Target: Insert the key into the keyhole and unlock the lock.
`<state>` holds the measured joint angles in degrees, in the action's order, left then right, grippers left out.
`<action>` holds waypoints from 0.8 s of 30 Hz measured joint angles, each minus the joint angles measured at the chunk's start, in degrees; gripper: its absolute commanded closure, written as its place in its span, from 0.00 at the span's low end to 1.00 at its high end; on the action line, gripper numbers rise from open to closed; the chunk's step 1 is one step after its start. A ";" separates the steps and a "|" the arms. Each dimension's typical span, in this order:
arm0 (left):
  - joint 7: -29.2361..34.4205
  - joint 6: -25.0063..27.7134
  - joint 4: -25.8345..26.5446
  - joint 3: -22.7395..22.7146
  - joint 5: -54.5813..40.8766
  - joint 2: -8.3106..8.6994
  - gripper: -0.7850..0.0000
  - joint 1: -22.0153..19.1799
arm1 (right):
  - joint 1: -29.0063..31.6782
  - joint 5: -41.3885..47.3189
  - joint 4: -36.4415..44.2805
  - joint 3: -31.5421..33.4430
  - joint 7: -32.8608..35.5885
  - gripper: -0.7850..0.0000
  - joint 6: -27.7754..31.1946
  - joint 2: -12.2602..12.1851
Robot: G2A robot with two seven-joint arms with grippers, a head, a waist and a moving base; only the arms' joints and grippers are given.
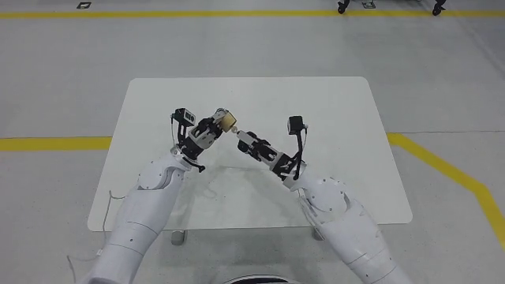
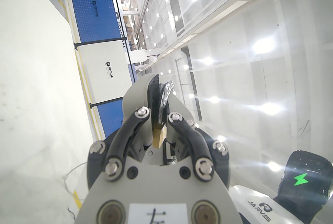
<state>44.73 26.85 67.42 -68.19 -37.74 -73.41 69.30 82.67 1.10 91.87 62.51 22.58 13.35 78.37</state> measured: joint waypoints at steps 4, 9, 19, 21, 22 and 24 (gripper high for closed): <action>-0.94 0.95 0.61 -0.08 2.26 0.05 1.00 0.34 | -1.27 3.30 -1.42 -0.52 1.43 0.64 -0.67 0.17; -1.40 1.16 1.22 0.04 3.39 0.02 1.00 0.71 | -1.75 5.26 -2.05 -0.81 2.61 0.67 -0.28 0.19; -2.62 2.24 2.27 0.06 5.97 0.02 1.00 1.39 | -2.77 15.00 -4.21 -0.97 5.33 0.94 -1.73 0.50; -2.61 2.30 2.42 0.03 6.06 0.02 1.00 1.49 | -2.92 17.62 -4.71 -0.82 5.71 1.00 -1.90 0.59; -2.57 2.31 2.49 0.01 6.16 0.03 1.00 1.53 | -2.99 19.33 -5.05 -0.77 6.16 1.00 -2.16 0.64; -2.50 2.31 2.55 -0.04 6.27 0.04 1.00 1.56 | -3.13 21.72 -5.52 -0.69 6.97 1.00 -2.70 0.69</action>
<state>42.24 29.16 69.97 -68.23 -31.48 -73.37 70.86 79.54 22.81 86.35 61.82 29.56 10.65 79.07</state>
